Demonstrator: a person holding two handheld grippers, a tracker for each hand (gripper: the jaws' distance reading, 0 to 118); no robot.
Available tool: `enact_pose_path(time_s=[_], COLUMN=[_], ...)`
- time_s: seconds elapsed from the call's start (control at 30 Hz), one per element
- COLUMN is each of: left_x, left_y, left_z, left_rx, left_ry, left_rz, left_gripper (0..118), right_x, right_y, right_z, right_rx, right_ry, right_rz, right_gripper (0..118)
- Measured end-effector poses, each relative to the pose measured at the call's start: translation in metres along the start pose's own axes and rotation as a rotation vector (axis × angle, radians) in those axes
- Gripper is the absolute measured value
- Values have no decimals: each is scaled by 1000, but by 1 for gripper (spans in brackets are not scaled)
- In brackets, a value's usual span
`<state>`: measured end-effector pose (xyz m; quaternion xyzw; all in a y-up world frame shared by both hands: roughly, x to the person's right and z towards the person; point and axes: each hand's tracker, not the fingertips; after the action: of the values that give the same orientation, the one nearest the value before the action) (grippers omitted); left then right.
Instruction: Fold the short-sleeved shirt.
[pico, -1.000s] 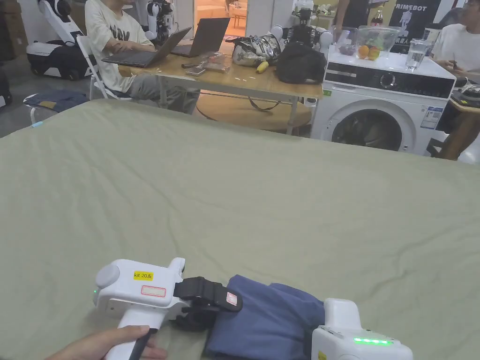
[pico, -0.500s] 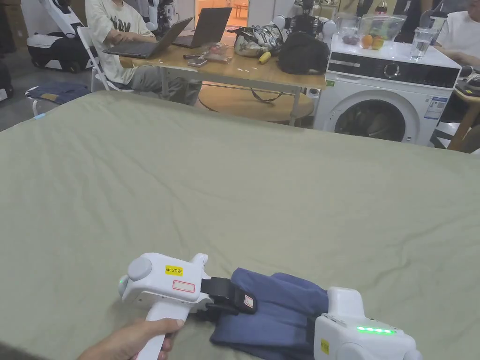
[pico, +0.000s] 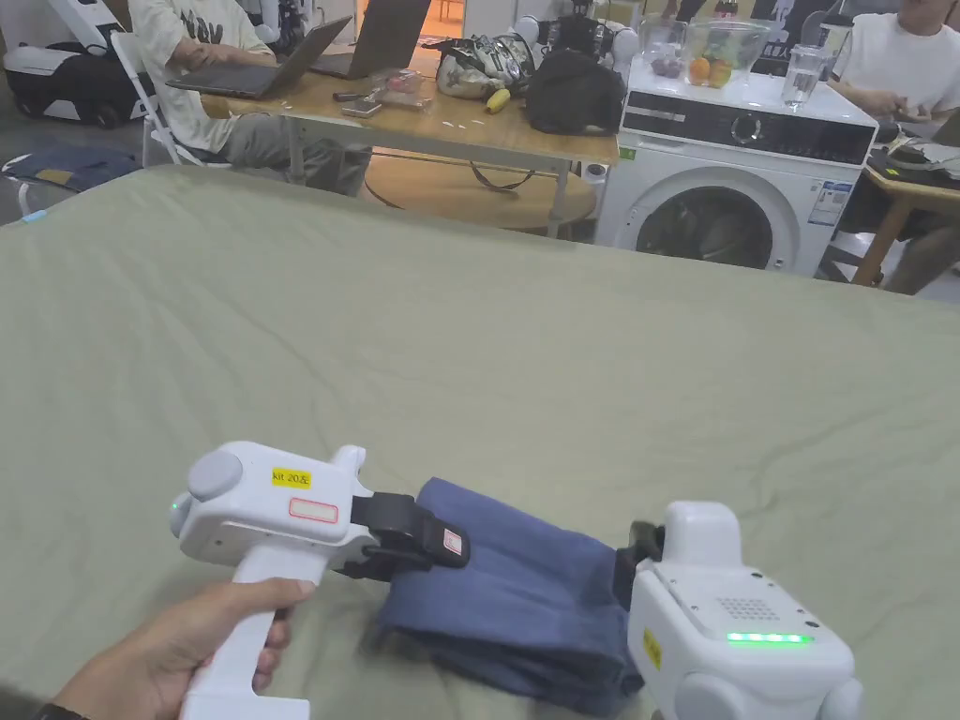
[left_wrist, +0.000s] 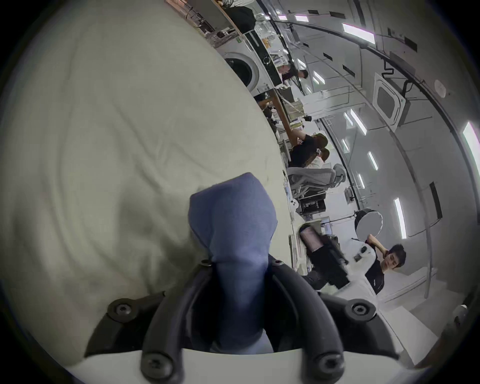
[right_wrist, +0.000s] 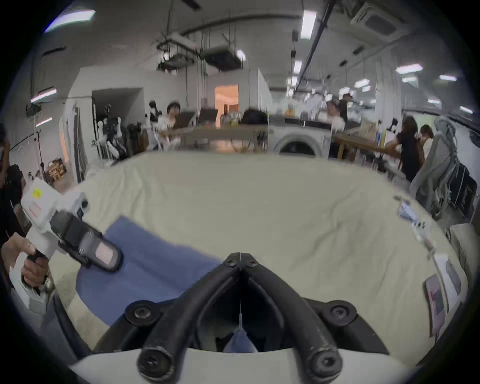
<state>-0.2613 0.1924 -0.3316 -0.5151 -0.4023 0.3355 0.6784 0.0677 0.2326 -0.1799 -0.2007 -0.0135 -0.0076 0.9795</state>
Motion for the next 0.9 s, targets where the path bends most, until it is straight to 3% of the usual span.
enact_pose_path(time_s=[0.1,0.2,0.43,0.9], left_x=[6,10,13,-47], left_y=[-1,2,-6,0], left_z=[20,45,130,318], left_rx=[22,45,121,295], left_ry=[-4,16,131,418], left_rz=[19,20,28,149], left_gripper=[20,20,20,20], right_x=[2,1,-21,-179], right_y=[17,24,31,53], right_z=[12,17,9,-35], right_rx=[150,220,243,225], right_ry=[-18,-10,-14,284], right_rz=[38,24,-8,36], right_gripper=[0,0,0,0])
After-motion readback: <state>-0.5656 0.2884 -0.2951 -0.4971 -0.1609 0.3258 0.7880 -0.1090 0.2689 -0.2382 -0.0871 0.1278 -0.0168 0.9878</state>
